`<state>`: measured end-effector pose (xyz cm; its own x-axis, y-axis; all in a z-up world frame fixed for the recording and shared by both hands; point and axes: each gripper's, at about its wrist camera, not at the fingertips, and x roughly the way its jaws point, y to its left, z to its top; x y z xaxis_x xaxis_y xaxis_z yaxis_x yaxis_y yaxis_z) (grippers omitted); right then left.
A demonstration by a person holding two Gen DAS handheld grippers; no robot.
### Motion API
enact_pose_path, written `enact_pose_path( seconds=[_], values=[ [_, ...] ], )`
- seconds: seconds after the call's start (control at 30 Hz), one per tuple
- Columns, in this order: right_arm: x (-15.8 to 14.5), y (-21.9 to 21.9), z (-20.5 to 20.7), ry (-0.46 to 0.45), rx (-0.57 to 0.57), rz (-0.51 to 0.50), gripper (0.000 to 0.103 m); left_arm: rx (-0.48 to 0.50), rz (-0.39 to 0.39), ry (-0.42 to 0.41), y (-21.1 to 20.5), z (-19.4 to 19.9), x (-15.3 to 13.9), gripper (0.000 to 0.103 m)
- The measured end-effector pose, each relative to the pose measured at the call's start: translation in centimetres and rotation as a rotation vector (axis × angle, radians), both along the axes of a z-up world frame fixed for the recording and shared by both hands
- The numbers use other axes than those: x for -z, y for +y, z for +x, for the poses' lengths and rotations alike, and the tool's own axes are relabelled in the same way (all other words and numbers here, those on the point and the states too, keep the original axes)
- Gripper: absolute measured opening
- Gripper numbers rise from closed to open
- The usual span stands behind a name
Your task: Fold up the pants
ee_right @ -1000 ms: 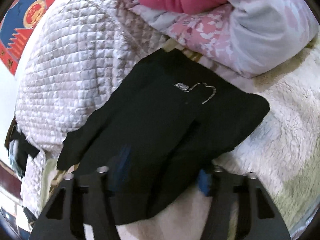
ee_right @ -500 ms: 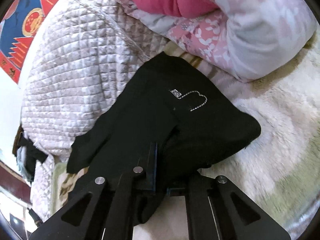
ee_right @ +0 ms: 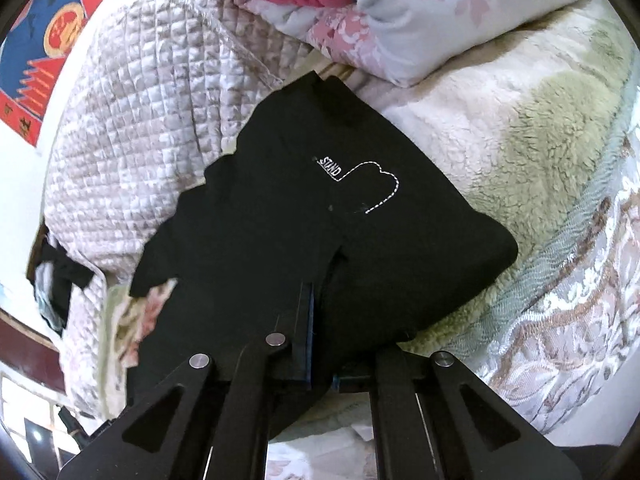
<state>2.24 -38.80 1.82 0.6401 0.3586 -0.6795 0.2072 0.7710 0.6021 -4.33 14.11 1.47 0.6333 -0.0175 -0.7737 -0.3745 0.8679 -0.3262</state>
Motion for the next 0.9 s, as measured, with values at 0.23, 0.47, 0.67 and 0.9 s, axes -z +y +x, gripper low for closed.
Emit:
enact_pose_path(
  seconds=[0.23, 0.47, 0.67, 0.9],
  values=[
    [-2.7, -0.4, -3.1, -0.003, 0.048, -0.114, 0.019, -0.153, 0.136, -0.02, 1.1, -2.7, -2.2, 0.013],
    [-6.2, -1.0, -5.1, -0.102, 0.193, -0.337, 0.02, -0.114, 0.201, -0.091, 0.9, -2.1, -4.7, 0.032],
    [-6.4, 3.2, -0.7, -0.161, -0.051, -0.385, 0.02, 0.223, 0.098, -0.072, -5.4, 2.8, -3.1, 0.035],
    [-1.0, 6.1, 4.2, -0.033, -0.234, -0.468, 0.031, 0.262, 0.238, 0.014, -8.0, 6.1, -0.1, 0.035]
  ],
)
